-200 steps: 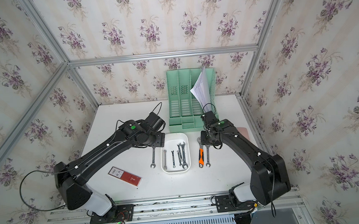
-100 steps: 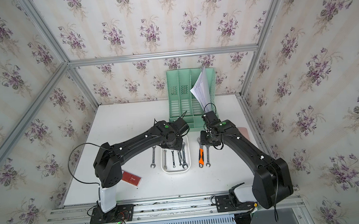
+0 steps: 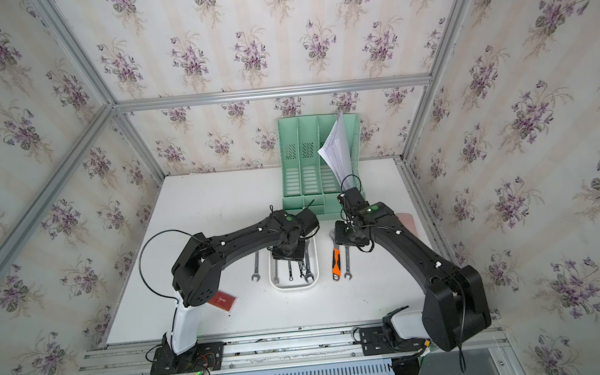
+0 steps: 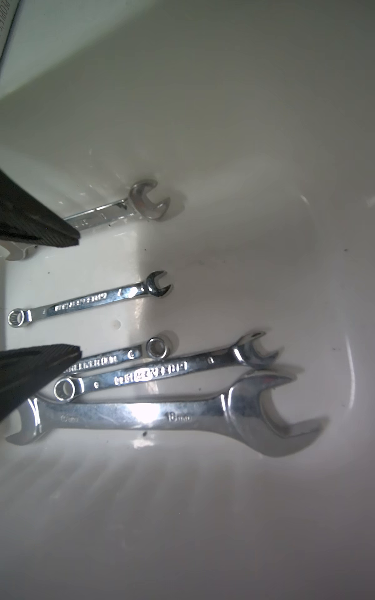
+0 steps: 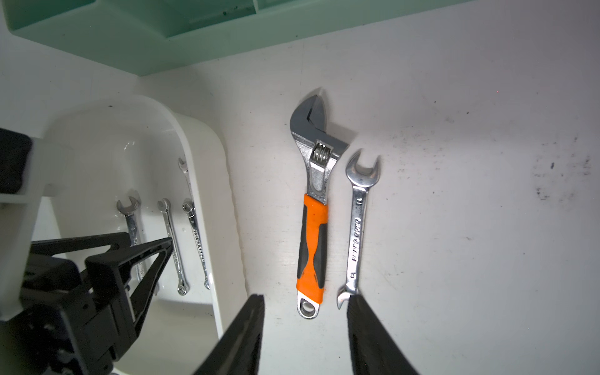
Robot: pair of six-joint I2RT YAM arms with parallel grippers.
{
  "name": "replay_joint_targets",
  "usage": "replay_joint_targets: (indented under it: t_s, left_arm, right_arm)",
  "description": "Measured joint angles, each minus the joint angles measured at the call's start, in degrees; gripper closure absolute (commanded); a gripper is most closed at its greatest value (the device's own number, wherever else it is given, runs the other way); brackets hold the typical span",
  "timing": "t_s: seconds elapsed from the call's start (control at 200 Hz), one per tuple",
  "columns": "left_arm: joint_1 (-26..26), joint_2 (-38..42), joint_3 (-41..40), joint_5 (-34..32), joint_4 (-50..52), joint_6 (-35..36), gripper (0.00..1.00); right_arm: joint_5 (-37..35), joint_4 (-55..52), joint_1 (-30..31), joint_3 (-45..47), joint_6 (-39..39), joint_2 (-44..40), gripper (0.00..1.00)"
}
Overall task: Take out the wrench from the storage box
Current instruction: Pick up the wrench from the storage box.
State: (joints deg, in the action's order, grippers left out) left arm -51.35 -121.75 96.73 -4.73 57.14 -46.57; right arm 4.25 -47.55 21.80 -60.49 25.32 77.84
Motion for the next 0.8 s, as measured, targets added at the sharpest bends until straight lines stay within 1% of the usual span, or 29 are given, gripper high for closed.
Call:
replay_joint_targets:
  t_s: [0.15, 0.464, 0.714, 0.804]
  left_arm:
    - [0.0, -1.5, -0.5, 0.6, -0.2, -1.2, 0.54]
    - [0.0, -3.0, -1.0, 2.0, -0.4, -2.4, 0.59]
    - [0.0, -3.6, -0.9, 2.6, -0.7, -2.5, 0.59]
    - [0.1, -3.5, -1.4, 3.0, -1.2, -2.7, 0.62]
  right_arm:
    - [0.3, 0.2, 0.0, 0.3, 0.0, 0.3, 0.53]
    - [0.5, 0.2, 0.0, 0.6, 0.0, 0.8, 0.53]
    - [0.7, 0.2, 0.0, 0.6, 0.0, 1.0, 0.53]
    - [0.7, 0.2, 0.0, 0.5, 0.0, 0.8, 0.52]
